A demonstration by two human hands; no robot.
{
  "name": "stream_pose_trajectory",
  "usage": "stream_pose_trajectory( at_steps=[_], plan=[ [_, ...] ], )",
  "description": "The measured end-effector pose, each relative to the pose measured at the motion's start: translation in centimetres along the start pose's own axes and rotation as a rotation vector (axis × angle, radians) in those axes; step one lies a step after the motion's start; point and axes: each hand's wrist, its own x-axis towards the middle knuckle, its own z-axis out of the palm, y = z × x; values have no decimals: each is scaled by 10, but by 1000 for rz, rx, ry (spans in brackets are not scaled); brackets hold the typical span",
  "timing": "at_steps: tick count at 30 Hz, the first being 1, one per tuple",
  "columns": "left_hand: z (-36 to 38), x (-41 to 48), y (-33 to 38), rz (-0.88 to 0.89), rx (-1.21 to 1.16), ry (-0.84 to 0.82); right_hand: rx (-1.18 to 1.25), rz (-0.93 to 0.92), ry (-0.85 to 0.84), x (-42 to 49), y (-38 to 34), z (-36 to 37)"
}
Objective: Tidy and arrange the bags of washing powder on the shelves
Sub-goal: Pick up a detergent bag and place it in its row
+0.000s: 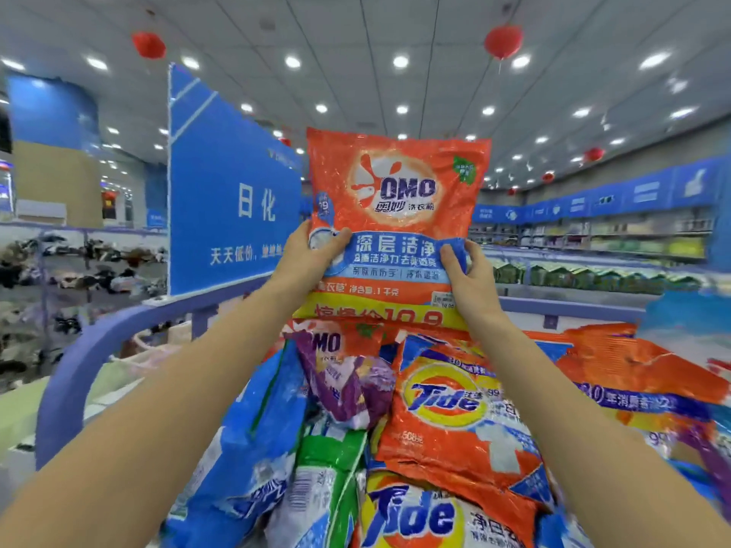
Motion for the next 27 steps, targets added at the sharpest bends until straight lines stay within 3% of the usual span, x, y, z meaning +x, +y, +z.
stream_pose_trajectory(
  at_steps=[4,7,13,17,21,27],
  plan=[
    [3,16,-17,36,55,15,-55,-29,42,5,14,15],
    [-7,21,-48,-24,48,92,-63,46,3,-4,40,43],
    [-19,8,-118,-282,-23,82,-272,120,-214,-24,81,70],
    [-27,12,-120,-375,-36,5,-307,124,-199,-29,77,69],
    [-35,7,-116,-319,75,-55,-377,151,-148,-42,75,69],
    [-48,-19,-79,-225,9,-68,-475,65,-22,-57,43,48]
  ],
)
